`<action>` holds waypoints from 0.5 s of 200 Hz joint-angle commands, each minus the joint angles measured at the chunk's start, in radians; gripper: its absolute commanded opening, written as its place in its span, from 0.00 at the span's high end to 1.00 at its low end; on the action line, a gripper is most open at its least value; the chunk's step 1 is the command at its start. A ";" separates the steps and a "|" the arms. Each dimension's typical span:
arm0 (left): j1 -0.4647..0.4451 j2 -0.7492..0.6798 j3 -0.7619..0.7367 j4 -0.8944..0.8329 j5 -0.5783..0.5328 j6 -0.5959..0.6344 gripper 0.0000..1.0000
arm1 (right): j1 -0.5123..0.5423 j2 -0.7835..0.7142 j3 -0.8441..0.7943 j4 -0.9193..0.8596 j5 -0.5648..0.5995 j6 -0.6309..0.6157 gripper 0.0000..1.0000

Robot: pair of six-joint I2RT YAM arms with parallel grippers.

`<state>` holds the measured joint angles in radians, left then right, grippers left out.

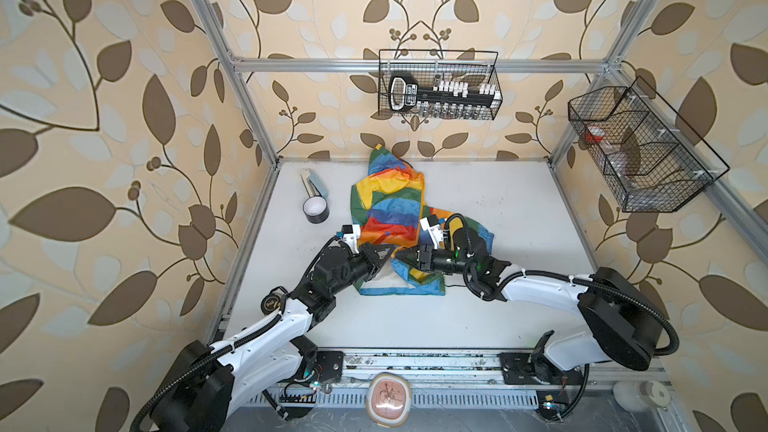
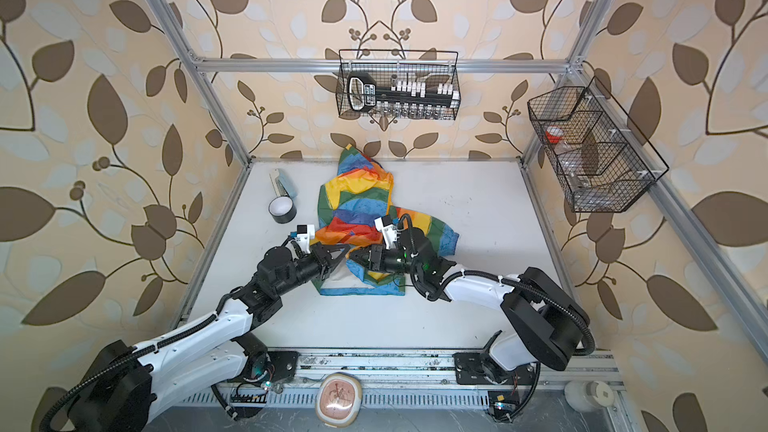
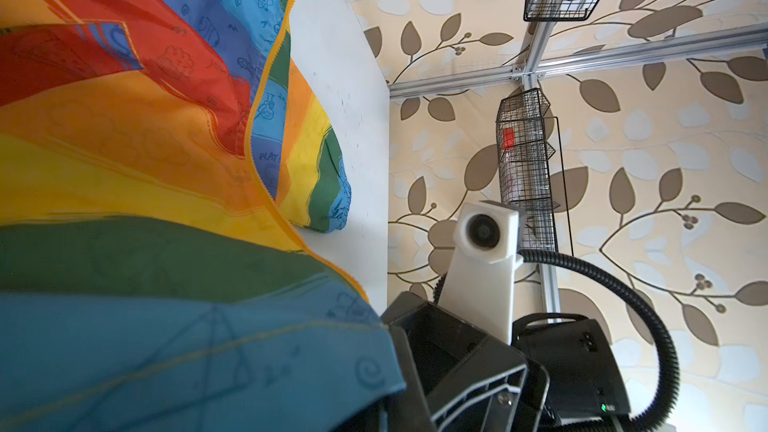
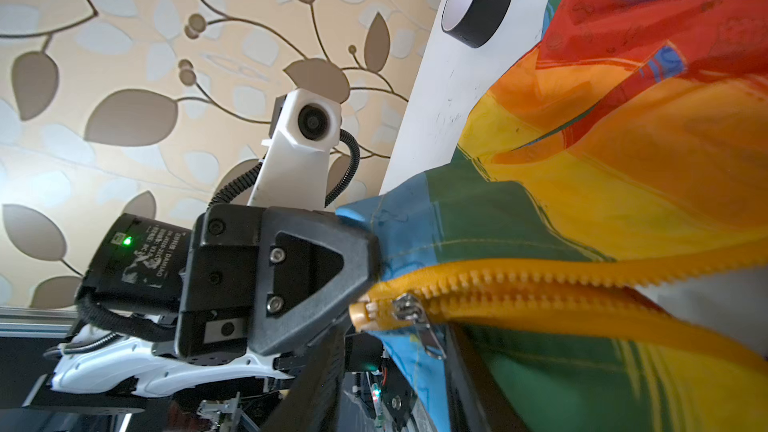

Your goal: Zip up the jacket

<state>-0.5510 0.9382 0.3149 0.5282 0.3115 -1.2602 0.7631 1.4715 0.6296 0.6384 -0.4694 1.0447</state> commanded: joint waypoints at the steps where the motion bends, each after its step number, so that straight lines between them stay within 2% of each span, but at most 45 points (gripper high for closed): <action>1: -0.007 0.001 0.037 0.070 0.020 -0.002 1.00 | -0.007 0.007 -0.029 0.089 -0.018 0.047 0.64; 49: -0.007 0.003 0.038 0.068 0.020 -0.004 1.00 | -0.027 -0.001 -0.063 0.148 -0.026 0.079 0.71; 100: -0.006 0.016 0.041 0.072 0.023 -0.008 1.00 | -0.030 0.045 -0.060 0.252 -0.061 0.128 0.73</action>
<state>-0.5510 0.9531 0.3149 0.5293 0.3119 -1.2640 0.7364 1.4872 0.5797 0.7998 -0.4988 1.1263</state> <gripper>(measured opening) 0.050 0.277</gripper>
